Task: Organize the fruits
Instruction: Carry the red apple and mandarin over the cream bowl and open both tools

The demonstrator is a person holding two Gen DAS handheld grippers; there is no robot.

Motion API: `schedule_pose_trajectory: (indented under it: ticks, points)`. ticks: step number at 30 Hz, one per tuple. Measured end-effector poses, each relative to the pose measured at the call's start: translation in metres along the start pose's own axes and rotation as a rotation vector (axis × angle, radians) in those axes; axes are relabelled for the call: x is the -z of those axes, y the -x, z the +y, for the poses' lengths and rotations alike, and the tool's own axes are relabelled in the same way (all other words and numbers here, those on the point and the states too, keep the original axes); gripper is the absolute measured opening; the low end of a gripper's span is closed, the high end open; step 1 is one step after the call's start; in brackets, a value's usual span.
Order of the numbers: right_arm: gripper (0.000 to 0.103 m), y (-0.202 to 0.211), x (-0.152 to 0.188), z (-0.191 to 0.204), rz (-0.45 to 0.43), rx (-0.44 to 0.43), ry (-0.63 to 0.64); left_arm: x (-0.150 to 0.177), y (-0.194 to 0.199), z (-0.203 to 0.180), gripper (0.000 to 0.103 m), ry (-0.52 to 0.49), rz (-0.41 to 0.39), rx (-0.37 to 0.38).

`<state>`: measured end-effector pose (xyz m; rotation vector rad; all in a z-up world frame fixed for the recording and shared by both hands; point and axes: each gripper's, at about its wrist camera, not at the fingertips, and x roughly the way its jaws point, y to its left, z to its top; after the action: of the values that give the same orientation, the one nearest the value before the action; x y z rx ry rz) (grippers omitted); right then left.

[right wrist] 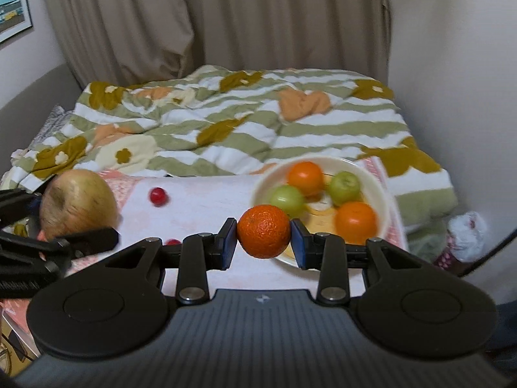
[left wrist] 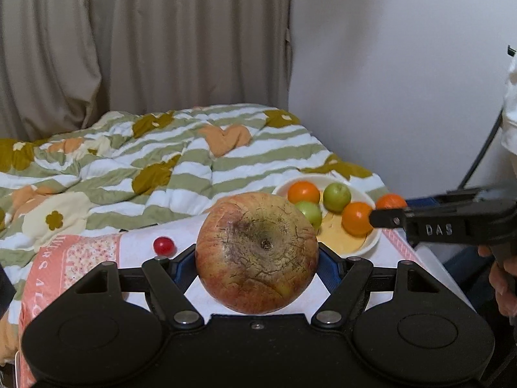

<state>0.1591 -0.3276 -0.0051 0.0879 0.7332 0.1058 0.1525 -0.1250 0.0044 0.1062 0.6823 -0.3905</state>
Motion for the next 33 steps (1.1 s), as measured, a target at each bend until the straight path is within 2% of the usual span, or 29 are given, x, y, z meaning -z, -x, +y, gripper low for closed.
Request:
schedule_pose_trajectory:
  ticks: [7,14,24,33]
  points:
    - [0.051,0.002,-0.008,-0.049,-0.004,-0.024,0.057,-0.012,-0.018,-0.041,0.077,0.053,-0.005,-0.050]
    - [0.051,-0.009,-0.020,-0.085,-0.015,-0.052,0.102,-0.021,-0.054,-0.072,0.077,0.072,0.027,-0.066]
    - [0.051,-0.053,-0.023,-0.118,0.037,-0.039,0.047,-0.026,-0.132,-0.100,0.077,-0.005,0.127,-0.025]
    - [0.051,-0.081,-0.026,-0.134,0.070,0.006,0.011,-0.017,-0.179,-0.115,0.077,-0.110,0.206,0.011]
